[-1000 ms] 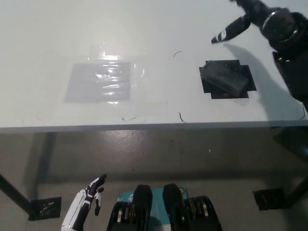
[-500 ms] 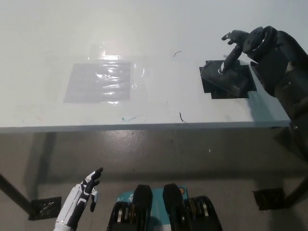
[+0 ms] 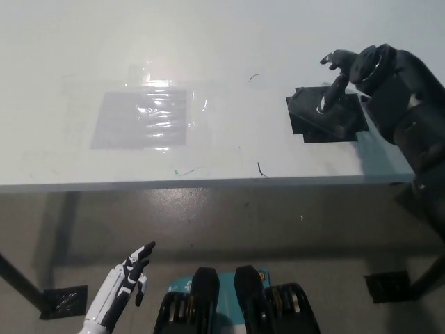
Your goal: A whiteboard eraser is kept on the black marked spot on the table infront of the robot and the robot uses its right hand to swipe it back and forth on the table twice to clean it
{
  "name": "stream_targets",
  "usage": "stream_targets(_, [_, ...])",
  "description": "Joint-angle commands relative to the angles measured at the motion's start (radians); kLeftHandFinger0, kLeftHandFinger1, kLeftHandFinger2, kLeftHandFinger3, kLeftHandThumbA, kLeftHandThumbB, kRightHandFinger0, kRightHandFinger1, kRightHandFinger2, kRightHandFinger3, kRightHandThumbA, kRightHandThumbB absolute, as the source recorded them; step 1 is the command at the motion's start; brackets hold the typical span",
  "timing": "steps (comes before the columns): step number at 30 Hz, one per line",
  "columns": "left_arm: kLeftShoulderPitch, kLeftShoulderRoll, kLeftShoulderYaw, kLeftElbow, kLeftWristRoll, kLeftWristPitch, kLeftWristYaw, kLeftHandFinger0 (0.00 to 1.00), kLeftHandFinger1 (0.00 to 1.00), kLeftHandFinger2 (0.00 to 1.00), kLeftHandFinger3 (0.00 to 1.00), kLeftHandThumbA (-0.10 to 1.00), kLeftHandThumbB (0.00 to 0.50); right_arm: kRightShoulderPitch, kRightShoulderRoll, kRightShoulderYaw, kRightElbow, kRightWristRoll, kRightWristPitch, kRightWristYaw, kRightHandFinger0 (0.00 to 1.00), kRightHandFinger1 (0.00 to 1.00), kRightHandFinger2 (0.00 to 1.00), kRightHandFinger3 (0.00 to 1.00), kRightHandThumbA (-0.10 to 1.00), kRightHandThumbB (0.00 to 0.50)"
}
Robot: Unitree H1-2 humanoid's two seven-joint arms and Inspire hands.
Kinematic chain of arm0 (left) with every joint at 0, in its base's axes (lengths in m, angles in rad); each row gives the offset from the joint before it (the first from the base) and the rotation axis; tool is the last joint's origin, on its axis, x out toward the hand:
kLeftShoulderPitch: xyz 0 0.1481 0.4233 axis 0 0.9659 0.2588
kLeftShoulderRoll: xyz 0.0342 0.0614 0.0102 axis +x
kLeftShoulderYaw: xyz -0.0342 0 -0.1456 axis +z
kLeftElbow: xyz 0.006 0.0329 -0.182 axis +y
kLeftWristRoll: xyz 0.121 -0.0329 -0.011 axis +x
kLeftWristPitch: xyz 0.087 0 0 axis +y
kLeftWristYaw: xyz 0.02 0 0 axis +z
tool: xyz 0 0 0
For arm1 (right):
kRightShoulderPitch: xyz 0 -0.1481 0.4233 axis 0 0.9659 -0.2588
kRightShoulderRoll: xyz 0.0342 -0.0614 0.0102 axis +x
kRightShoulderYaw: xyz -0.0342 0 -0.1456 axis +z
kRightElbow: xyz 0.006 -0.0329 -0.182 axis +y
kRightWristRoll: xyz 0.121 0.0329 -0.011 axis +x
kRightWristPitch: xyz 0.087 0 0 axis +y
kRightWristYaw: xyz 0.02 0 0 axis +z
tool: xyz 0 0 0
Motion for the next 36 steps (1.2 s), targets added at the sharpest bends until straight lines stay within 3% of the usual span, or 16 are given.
stream_targets(1, [-0.006,0.012,-0.006,-0.036,0.008,-0.046,-0.014,1.00,1.00,1.00,1.00,1.00,0.500,-0.035,0.014,-0.013,0.007,-0.004,-0.003,-0.063,1.00,1.00,1.00,1.00,1.00,0.335])
stream_targets(2, [-0.007,0.013,-0.008,-0.037,0.013,-0.047,-0.014,1.00,1.00,1.00,1.00,1.00,0.500,-0.029,0.019,-0.024,0.008,0.003,0.024,-0.097,1.00,1.00,1.00,1.00,1.00,0.377])
stream_targets(4, [-0.010,0.013,-0.012,-0.038,0.018,-0.049,-0.014,1.00,1.00,1.00,1.00,1.00,0.500,-0.019,0.021,0.002,0.010,-0.026,0.021,-0.087,1.00,1.00,1.00,1.00,1.00,0.358])
stream_targets(9, [-0.006,0.013,-0.022,-0.050,0.036,-0.055,-0.009,1.00,1.00,1.00,1.00,1.00,0.500,0.026,0.038,0.024,0.015,-0.044,0.026,-0.103,1.00,1.00,1.00,1.00,1.00,0.409])
stream_targets(16, [0.001,0.013,-0.020,-0.063,0.035,-0.055,-0.004,1.00,1.00,1.00,1.00,1.00,0.500,0.087,0.055,0.032,0.017,-0.046,0.009,-0.137,1.00,1.00,1.00,1.00,1.00,0.421])
stream_targets(24, [-0.004,0.024,-0.018,-0.057,0.024,-0.061,-0.012,1.00,1.00,1.00,1.00,1.00,0.500,0.146,0.037,0.033,0.024,-0.045,0.011,-0.114,1.00,1.00,1.00,1.00,1.00,0.388])
stream_targets(27, [-0.005,0.025,-0.017,-0.057,0.025,-0.062,-0.010,1.00,1.00,1.00,1.00,1.00,0.500,0.155,0.037,0.026,0.023,-0.041,0.010,-0.154,1.00,1.00,1.00,1.00,1.00,0.421])
stream_targets(28, [-0.005,0.025,-0.016,-0.059,0.029,-0.058,-0.007,1.00,1.00,1.00,1.00,1.00,0.500,0.161,0.039,0.027,0.021,-0.047,0.007,-0.210,1.00,1.00,1.00,1.00,1.00,0.454])
stream_targets(29, [-0.005,0.024,-0.016,-0.058,0.033,-0.057,-0.003,1.00,1.00,1.00,1.00,1.00,0.500,0.171,0.039,0.025,0.016,-0.050,-0.018,-0.291,1.00,1.00,1.00,1.00,0.87,0.406])
stream_targets(30, [-0.006,0.024,-0.016,-0.055,0.032,-0.058,-0.004,1.00,1.00,1.00,1.00,1.00,0.500,0.175,0.038,0.026,0.013,-0.053,-0.038,-0.336,0.84,0.96,1.00,1.00,0.68,0.363])
stream_targets(31, [-0.010,0.024,-0.015,-0.049,0.033,-0.064,-0.002,1.00,1.00,1.00,1.00,1.00,0.500,0.180,0.039,0.016,0.010,-0.048,-0.062,-0.408,0.49,0.55,0.63,0.91,0.38,0.282])
stream_targets(32, [-0.011,0.024,-0.015,-0.047,0.034,-0.066,-0.001,1.00,1.00,1.00,1.00,1.00,0.500,0.183,0.039,0.012,0.009,-0.046,-0.070,-0.432,0.31,0.39,0.48,0.84,0.23,0.240])
stream_targets(33, [-0.013,0.026,-0.015,-0.051,0.034,-0.062,-0.002,1.00,1.00,1.00,1.00,1.00,0.500,0.185,0.042,-0.036,0.005,-0.004,-0.101,-0.491,0.03,0.05,0.20,0.75,-0.07,0.184])
stream_targets(34, [-0.016,0.027,-0.014,-0.052,0.034,-0.061,-0.002,1.00,1.00,1.00,1.00,1.00,0.500,0.182,0.043,-0.047,0.005,0.006,-0.107,-0.499,0.00,0.00,0.14,0.70,-0.10,0.170])
stream_targets(35, [-0.019,0.030,-0.013,-0.054,0.041,-0.062,0.000,1.00,1.00,1.00,1.00,1.00,0.500,0.180,0.045,-0.067,0.005,0.019,-0.119,-0.506,0.00,0.01,0.16,0.67,-0.10,0.156])
stream_targets(36, [-0.020,0.030,-0.013,-0.053,0.040,-0.062,-0.001,1.00,1.00,1.00,1.00,1.00,0.500,0.177,0.044,-0.083,0.006,0.029,-0.121,-0.508,0.07,0.12,0.26,0.62,-0.10,0.175])
